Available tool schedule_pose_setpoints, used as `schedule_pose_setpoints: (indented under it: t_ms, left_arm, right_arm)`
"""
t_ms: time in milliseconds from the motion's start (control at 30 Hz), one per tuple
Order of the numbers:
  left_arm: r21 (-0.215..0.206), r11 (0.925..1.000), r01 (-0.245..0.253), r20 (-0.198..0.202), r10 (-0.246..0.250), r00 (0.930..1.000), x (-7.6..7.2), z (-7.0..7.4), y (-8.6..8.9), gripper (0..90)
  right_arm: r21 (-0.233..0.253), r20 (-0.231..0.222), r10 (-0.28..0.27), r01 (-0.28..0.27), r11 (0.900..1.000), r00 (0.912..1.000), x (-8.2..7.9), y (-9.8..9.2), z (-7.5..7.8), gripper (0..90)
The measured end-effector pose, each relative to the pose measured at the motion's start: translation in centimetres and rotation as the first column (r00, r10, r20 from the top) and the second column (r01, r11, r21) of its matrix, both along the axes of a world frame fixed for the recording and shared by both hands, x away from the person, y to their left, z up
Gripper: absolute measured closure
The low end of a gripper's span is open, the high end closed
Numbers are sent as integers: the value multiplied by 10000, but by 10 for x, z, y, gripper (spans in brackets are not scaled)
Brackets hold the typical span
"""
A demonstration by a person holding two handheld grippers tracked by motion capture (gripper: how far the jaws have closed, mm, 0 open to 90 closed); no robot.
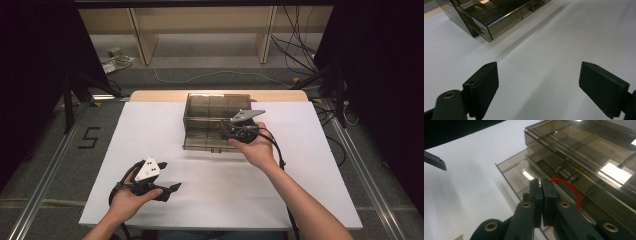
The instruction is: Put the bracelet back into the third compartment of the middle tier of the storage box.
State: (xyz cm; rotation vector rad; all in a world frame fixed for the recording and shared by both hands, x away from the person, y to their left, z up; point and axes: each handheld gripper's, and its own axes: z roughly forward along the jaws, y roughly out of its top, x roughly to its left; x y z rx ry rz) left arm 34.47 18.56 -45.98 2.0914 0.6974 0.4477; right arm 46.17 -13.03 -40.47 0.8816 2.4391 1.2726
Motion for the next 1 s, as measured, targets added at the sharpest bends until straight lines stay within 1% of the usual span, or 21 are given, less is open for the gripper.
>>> schedule_pose_setpoints:
  t_ms: [1000]
  left_arm:
    - [-2, 10000, 45, -17, -45, 10000, 0, 0, 0, 161]
  right_arm:
    - [-2, -115, 264, -264, 9997, 9996, 3, 14, -2, 888]
